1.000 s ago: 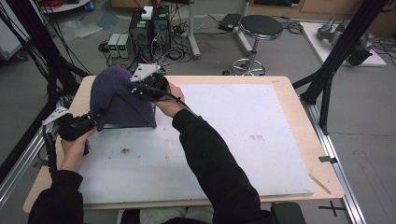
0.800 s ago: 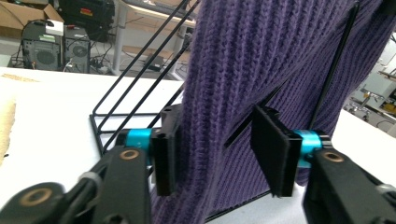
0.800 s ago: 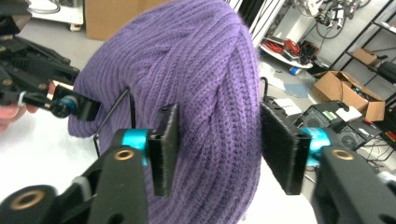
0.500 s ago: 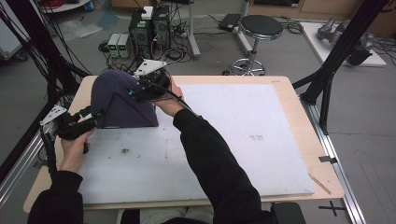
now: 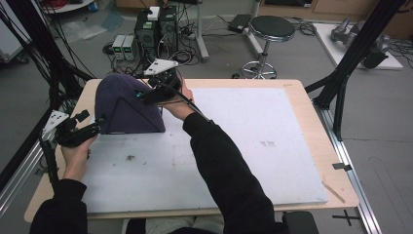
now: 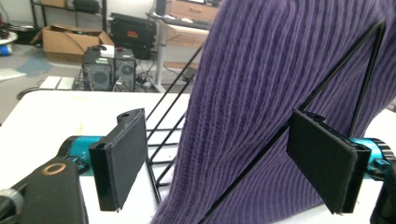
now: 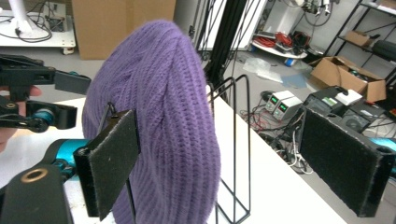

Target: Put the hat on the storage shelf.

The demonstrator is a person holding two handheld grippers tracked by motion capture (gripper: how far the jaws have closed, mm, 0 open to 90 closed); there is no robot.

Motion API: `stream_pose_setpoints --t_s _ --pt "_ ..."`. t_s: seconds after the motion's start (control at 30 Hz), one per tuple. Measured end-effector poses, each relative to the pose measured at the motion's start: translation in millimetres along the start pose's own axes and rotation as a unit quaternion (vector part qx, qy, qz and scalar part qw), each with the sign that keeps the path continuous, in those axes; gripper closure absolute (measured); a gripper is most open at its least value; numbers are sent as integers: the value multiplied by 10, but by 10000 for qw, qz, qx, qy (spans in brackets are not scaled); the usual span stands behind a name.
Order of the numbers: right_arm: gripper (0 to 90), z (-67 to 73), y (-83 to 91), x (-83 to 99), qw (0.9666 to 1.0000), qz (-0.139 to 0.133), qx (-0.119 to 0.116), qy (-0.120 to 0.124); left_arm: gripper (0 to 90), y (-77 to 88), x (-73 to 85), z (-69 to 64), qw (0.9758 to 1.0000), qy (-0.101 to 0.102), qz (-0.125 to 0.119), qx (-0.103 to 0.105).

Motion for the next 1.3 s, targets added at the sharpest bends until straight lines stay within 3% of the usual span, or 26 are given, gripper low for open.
stream_pose_setpoints --t_s 0.17,0.3,0.4,0.63,0.83,0.97,1.3 --pt "121 -186 235 -6 9994 72 319 72 194 56 -67 -69 9996 -200 -178 -110" --pt "121 -386 501 12 9980 74 610 -172 194 56 -76 -101 9997 -44 -220 -93" --pt "120 -474 684 23 9969 107 770 -108 189 66 -83 -135 9996 -50 -269 -106" --pt "120 -664 1049 149 9943 57 1026 -267 183 133 -80 -160 9987 4 -436 -252" --pt "120 -726 1296 304 9929 41 1135 -361 169 184 -88 -194 9975 -93 -559 -414" --pt "120 -739 1464 425 9917 127 1247 -279 168 187 -81 -236 9975 -117 -556 -422" --pt "119 -693 1890 774 9864 67 1474 -725 168 183 52 -342 9972 -163 -529 -493"
Point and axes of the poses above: each handheld gripper's, and its own axes: y roughly backward along the jaws, x roughly out of its underside, z roughly to its left, the point moved 7 cm from there along -y, roughly forward along the jaws, and after that the axes turned 8 degrees about y, right-handed, at the moved point
